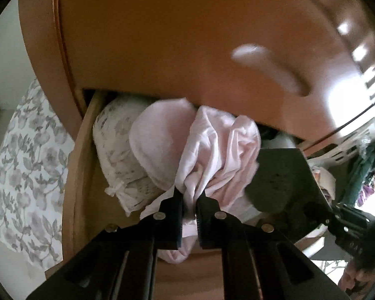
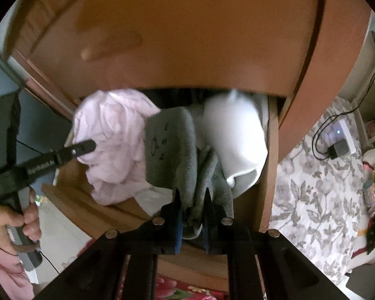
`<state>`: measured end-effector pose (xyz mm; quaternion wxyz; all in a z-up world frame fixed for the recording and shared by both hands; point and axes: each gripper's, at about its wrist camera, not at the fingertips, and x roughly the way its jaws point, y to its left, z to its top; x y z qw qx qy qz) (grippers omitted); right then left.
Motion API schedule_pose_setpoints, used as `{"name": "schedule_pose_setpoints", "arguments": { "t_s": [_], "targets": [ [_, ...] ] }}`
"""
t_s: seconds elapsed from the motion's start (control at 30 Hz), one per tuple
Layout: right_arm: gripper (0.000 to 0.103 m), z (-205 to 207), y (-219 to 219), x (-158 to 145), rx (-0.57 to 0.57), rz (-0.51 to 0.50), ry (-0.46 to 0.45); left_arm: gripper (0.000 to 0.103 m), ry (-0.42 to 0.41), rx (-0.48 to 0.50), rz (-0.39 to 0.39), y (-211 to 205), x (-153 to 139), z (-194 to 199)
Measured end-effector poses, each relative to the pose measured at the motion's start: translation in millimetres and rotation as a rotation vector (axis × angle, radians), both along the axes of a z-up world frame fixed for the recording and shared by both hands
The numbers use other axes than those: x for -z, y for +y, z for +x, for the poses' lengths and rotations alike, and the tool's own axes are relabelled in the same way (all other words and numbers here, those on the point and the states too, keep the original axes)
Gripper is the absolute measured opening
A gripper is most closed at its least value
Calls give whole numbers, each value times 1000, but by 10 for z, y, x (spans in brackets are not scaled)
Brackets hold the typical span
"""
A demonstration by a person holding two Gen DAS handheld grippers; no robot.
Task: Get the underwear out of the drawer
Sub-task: 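Lift the pink and grey garments out of the drawer with both grippers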
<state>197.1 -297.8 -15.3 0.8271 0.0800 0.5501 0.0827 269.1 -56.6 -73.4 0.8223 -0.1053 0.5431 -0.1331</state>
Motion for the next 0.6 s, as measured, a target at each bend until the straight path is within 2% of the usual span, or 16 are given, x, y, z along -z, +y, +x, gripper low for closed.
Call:
{"name": "schedule_pose_setpoints", "arguments": {
  "t_s": [0.27,0.43,0.6],
  "targets": [
    [13,-23,-65,-464,22,57,-93,8,-136,45,-50,-38,-556,-172],
    [13,-157,-64,-788,33,81,-166,8,-207,49,-76,-55,-864,-299],
    [13,-324,-34,-1133,33,86,-237,8,-290,48,-97,-13,-1290,-418]
  ]
}}
